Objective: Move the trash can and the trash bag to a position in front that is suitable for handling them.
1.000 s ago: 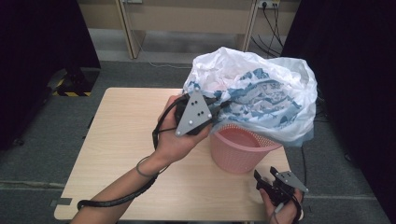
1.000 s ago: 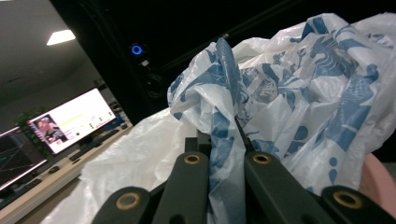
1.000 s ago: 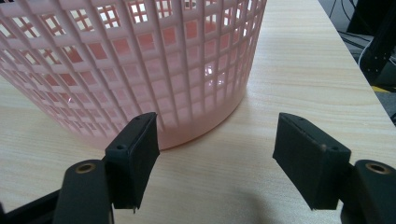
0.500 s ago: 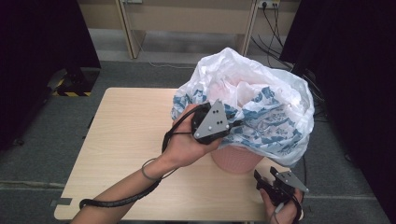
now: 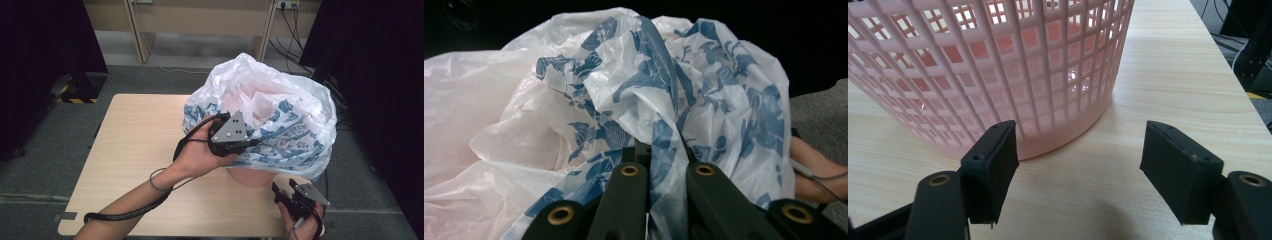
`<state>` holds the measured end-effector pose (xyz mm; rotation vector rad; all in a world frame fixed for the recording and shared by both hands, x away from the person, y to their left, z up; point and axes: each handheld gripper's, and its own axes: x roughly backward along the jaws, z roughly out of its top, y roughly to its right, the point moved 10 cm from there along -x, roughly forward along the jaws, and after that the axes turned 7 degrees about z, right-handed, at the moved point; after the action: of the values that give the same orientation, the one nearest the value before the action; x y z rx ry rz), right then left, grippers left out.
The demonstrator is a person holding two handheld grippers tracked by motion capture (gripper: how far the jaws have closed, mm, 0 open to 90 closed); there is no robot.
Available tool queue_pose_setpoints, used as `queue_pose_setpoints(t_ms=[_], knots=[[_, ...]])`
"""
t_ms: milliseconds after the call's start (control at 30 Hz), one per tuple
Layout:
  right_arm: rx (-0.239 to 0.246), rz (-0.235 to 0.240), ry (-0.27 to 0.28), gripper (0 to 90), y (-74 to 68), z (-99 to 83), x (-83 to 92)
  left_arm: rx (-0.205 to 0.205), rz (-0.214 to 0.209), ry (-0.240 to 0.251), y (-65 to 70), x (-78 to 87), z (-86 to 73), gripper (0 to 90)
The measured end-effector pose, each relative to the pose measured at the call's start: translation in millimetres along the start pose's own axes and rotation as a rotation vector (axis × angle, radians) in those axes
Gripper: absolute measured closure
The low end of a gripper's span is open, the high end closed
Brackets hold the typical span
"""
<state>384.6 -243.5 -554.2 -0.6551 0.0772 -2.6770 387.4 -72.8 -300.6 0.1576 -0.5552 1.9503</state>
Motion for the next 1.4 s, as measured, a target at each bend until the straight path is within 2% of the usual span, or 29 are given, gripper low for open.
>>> queue_pose_setpoints(t_ms=[167,200,233,333,433,500,700,1000,1400], knots=[[-0.001,0.0,0.0,31.2,0.2,0.0,-0.1,0.018,-0.011,0.001,0.3,-0.7,-0.9,86.7],[0.0,0.001,0.0,31.2,0.1,0.0,-0.1,0.04,-0.012,0.017,-0.9,0.4,1.4,81.4],[-0.001,0.001,0.002,31.2,0.1,0.1,0.0,0.049,-0.014,0.032,-2.0,1.9,3.7,70.2],[-0.007,0.005,0.003,31.2,0.2,0.2,0.2,0.057,0.0,0.066,-7.6,9.9,9.8,47.3],[-0.008,0.004,0.002,31.2,0.7,0.1,0.1,0.064,0.016,0.076,-13.1,18.4,13.5,34.5],[-0.009,0.005,0.005,31.2,1.0,0.3,0.3,0.081,0.018,0.075,-17.0,24.2,15.0,29.3],[-0.012,0.005,0.01,31.2,1.6,0.5,0.8,0.114,-0.023,0.052,-20.4,33.6,15.3,26.9],[-0.02,0.009,0.019,31.1,1.7,1.0,1.6,0.129,-0.002,0.039,-35.9,31.2,21.8,26.9],[-0.016,-0.003,0.018,31.2,2.4,1.0,1.6,0.123,-0.011,0.047,-32.0,40.8,26.8,26.5]])
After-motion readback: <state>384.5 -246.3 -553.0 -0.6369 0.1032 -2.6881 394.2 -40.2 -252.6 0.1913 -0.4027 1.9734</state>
